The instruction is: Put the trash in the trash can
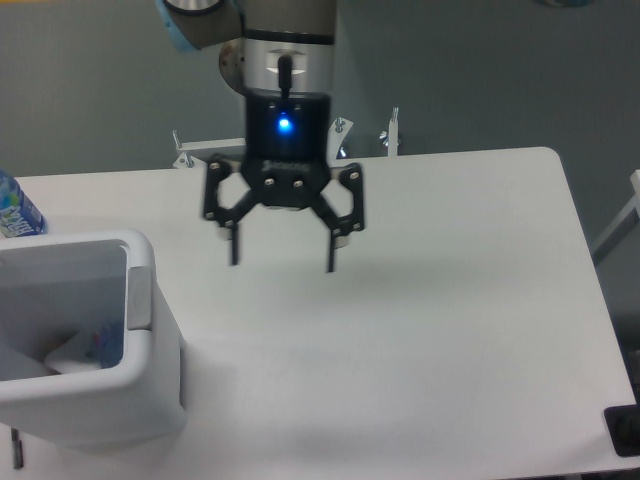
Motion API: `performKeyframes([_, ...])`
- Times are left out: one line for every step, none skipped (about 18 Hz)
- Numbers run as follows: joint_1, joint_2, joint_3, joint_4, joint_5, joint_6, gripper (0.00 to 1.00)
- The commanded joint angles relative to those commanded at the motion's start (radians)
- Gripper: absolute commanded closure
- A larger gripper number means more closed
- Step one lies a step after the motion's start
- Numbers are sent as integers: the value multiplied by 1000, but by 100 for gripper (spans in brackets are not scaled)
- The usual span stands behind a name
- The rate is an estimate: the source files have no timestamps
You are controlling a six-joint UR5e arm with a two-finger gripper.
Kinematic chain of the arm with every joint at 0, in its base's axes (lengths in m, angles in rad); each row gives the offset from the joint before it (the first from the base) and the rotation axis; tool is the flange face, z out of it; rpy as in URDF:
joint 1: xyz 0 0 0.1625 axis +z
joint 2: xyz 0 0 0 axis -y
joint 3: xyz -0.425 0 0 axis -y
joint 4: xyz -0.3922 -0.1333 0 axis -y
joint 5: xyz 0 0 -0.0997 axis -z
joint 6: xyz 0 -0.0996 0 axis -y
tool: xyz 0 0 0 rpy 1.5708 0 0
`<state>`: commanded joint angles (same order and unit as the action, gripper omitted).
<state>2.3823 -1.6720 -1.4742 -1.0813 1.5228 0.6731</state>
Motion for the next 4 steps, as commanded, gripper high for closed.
performKeyframes([0, 0, 0, -12, 32, 20, 0])
performKeyframes([2, -2, 0, -22, 51, 35, 0])
performKeyframes([0, 0, 2, -25, 63, 40, 0])
performKeyframes([-3, 0, 3, -25, 85, 33, 0])
